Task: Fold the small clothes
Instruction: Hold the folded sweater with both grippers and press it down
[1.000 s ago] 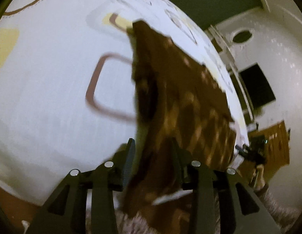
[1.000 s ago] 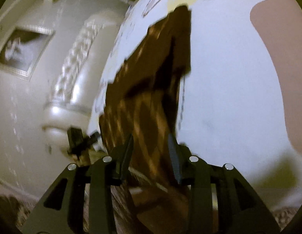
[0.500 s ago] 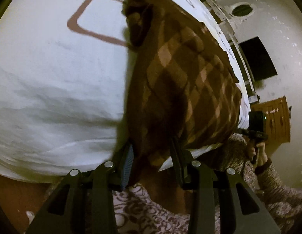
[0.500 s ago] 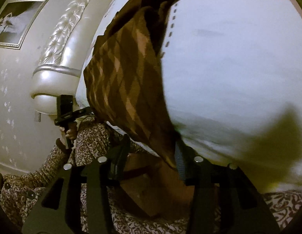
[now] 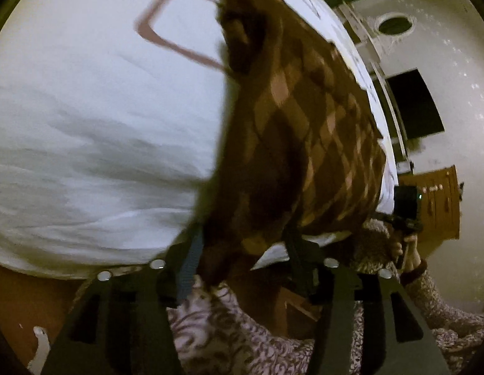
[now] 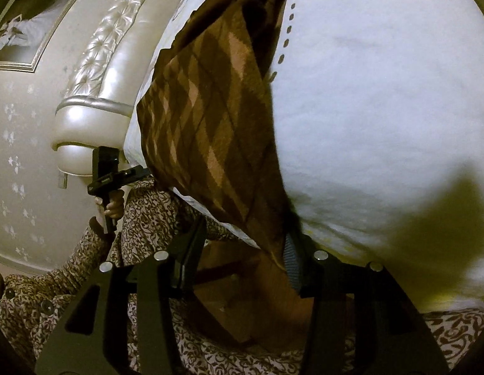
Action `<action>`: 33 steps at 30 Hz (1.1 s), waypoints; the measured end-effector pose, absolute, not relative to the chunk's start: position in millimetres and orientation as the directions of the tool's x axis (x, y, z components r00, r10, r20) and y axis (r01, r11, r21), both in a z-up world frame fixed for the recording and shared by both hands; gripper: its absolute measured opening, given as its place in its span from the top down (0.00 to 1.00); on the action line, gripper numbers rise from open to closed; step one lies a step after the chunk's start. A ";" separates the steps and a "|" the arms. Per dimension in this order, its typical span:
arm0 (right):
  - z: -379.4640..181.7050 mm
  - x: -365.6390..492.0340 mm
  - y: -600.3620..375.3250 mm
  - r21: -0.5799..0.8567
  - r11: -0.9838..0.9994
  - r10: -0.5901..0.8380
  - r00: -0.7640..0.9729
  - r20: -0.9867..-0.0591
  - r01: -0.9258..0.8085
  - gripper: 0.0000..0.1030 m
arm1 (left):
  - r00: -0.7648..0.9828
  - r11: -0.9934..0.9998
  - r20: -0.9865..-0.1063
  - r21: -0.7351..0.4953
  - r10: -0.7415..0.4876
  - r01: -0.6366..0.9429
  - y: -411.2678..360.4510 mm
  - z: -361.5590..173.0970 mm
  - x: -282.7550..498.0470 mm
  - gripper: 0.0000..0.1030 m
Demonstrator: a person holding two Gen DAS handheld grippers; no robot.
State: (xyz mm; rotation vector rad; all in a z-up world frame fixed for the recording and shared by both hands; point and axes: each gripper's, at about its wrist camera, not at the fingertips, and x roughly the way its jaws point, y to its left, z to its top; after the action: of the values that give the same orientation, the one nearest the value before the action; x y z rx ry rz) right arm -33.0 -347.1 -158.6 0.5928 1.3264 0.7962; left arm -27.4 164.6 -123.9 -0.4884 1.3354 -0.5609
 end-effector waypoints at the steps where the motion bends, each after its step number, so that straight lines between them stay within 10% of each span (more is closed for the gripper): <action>1: -158.9 -33.1 -346.2 0.773 0.611 0.789 0.051 -0.612 -0.169 0.55 | 0.132 0.781 -0.770 -0.615 -0.625 0.107 161.4 -125.2 -26.1 0.42; 7: -158.5 -33.2 -342.6 0.772 0.610 0.789 0.045 -0.613 -0.178 0.55 | 0.102 0.792 -0.786 -0.597 -0.609 0.126 148.8 -124.7 -23.1 0.33; 17: -158.3 -36.4 -339.9 0.773 0.610 0.790 0.054 -0.611 -0.172 0.55 | 0.187 0.828 -0.807 -0.545 -0.561 0.131 168.8 -115.3 -28.9 0.48; 26: -158.9 -35.9 -339.2 0.777 0.605 0.794 0.051 -0.606 -0.173 0.55 | 0.176 0.837 -0.819 -0.524 -0.546 0.158 150.3 -113.8 -27.2 0.27; 28: -159.9 -35.8 -339.1 0.780 0.601 0.796 0.051 -0.603 -0.172 0.55 | 0.159 0.805 -0.790 -0.573 -0.592 0.153 154.0 -117.1 -28.1 0.57; 33: -159.9 -35.0 -341.5 0.783 0.598 0.799 0.052 -0.599 -0.170 0.55 | 0.105 0.815 -0.809 -0.568 -0.579 0.115 150.5 -127.7 -24.7 0.66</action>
State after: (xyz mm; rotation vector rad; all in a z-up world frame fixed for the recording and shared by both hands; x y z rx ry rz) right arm -35.0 -341.5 -159.9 0.6024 1.3210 0.8090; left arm -24.7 150.5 -127.7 -0.4108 1.3791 -0.5327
